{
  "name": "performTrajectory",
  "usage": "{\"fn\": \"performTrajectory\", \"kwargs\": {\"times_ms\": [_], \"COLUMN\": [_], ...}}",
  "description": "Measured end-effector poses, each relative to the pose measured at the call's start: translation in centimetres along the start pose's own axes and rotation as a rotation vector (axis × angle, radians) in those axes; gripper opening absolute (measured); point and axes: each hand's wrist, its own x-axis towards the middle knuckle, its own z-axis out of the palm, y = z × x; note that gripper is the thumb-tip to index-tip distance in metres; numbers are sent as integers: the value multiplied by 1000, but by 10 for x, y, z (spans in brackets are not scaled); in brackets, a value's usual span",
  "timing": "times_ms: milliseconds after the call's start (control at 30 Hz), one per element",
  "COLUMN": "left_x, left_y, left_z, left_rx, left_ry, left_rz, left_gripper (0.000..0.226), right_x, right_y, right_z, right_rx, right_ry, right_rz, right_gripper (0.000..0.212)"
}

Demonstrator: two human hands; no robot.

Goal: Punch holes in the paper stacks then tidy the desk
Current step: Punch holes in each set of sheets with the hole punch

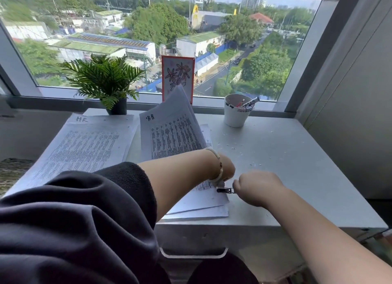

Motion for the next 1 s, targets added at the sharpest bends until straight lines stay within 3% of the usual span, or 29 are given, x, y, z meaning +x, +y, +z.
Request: {"fn": "performTrajectory", "kwargs": {"times_ms": [67, 133, 200, 267, 333, 400, 467, 600, 700, 867, 1000], "left_x": [3, 5, -2, -4, -7, -12, -23, -51, -60, -59, -61], "left_y": [-4, -10, -18, -24, -20, -9, 0, -5, -14, -8, -2], "left_z": [5, 9, 9, 11, 11, 8, 7, 17, 33, 63, 83], "left_rx": [-19, -53, -48, -46, 17, 88, 179, 366, 358, 232, 41], "left_ry": [-31, -42, -4, 69, 114, 225, 381, 510, 598, 970, 1198], "left_rz": [-9, -4, 35, 52, 81, 115, 203, 328, 358, 442, 304], "left_gripper": [13, 13, 21, 17, 11, 9, 14, 17, 18, 30, 19], "right_x": [-4, -11, -23, -28, -15, 0, 11, 33, 45, 56, 59], "right_y": [3, 20, 44, 67, 77, 68, 50, 31, 19, 15, -1], "right_z": [-1, 1, -2, -2, 8, 13, 16, 22, 18, -3, -15], "right_rx": [84, 297, 797, 1442, 1974, 2193, 2209, 2146, 1993, 1789, 1589], "right_ry": [-16, -68, -87, -77, -84, -143, -293, -546, -698, -719, -705], "right_rz": [1, 28, 40, -1, -34, -26, -60, -256, -353, -383, -286], "right_gripper": [41, 65, 88, 97, 87, 56, 41, 52, 50, 54, 30]}}
